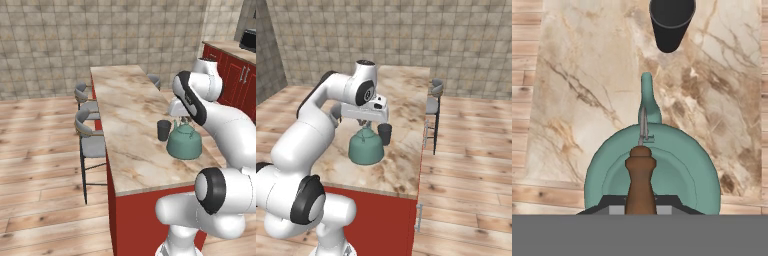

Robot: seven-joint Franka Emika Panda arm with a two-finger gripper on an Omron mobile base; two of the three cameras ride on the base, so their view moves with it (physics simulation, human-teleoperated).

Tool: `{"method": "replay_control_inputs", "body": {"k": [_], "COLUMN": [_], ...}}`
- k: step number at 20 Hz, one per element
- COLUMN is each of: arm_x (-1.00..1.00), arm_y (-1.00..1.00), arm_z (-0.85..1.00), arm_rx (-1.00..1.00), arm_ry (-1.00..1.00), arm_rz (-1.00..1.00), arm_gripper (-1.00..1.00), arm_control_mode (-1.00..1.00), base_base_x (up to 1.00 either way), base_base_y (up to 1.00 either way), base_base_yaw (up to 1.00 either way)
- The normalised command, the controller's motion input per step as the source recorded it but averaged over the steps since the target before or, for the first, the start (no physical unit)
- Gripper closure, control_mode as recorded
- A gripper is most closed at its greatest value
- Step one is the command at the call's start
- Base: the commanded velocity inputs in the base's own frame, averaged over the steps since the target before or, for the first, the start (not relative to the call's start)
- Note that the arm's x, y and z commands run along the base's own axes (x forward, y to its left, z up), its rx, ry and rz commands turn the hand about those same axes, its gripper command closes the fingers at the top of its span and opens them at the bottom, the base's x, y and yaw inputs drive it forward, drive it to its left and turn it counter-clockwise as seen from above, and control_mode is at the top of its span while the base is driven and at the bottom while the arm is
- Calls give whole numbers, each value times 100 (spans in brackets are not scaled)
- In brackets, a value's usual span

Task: Pick the kettle and glass cup and place them in the sink. Then turn on the water.

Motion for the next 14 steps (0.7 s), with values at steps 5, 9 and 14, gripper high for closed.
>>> {"method": "replay_control_inputs", "body": {"k": [5, 9, 14], "arm_x": [-1, 0, 0], "arm_y": [0, 0, 0], "arm_z": [6, 0, 0], "arm_rx": [0, 0, 0], "arm_ry": [0, 0, 0], "arm_rz": [0, 0, 0], "arm_gripper": [100, 100, 100], "arm_control_mode": [100, 100, 100], "base_base_x": [-2, -26, -41], "base_base_y": [0, -11, -33], "base_base_yaw": [0, -4, -16]}}
